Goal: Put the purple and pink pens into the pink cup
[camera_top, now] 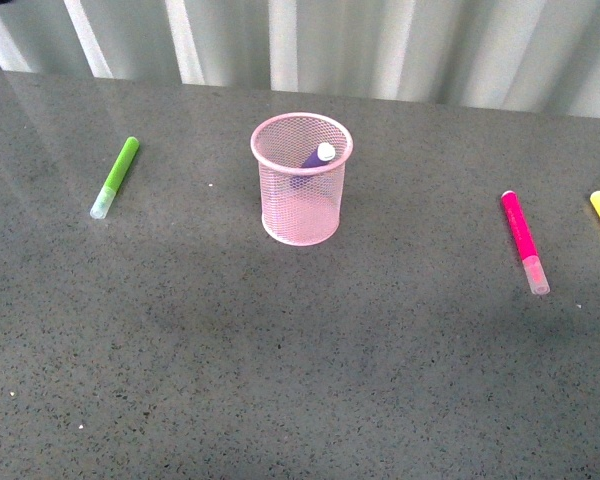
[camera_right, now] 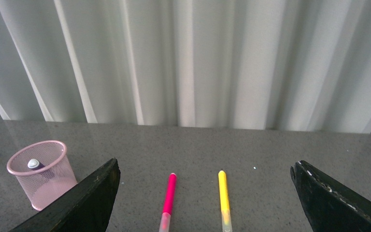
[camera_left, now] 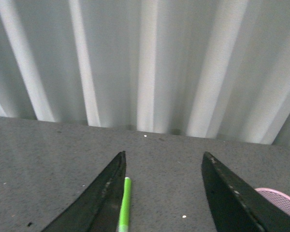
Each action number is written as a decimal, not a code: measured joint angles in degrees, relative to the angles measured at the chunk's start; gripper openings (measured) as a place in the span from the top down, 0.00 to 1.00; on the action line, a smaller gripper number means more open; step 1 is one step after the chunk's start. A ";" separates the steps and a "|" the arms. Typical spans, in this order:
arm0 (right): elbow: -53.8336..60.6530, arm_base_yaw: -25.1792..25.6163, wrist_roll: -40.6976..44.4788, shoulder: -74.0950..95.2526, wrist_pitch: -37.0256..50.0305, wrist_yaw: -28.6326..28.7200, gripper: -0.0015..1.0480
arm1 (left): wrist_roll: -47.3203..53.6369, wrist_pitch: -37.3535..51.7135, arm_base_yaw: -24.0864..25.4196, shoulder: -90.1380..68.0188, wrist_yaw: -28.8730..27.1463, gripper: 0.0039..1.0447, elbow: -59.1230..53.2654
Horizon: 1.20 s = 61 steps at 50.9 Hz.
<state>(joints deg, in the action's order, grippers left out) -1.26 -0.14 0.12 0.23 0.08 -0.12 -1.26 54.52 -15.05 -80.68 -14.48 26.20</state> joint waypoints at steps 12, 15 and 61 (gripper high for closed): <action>0.00 0.00 0.02 0.00 0.00 -0.02 0.07 | 0.61 0.28 4.81 10.01 4.81 0.93 -11.02; 0.00 0.00 0.02 0.00 0.00 0.00 0.07 | 0.83 -0.37 5.97 13.40 6.01 0.97 -13.38; 0.00 0.00 0.02 0.00 0.00 0.00 0.07 | 0.85 -22.18 14.91 47.82 14.34 0.97 -24.98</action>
<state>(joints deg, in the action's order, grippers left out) -1.26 -0.14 0.14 0.23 0.08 -0.12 -0.40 32.34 -0.14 -32.86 -0.14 1.21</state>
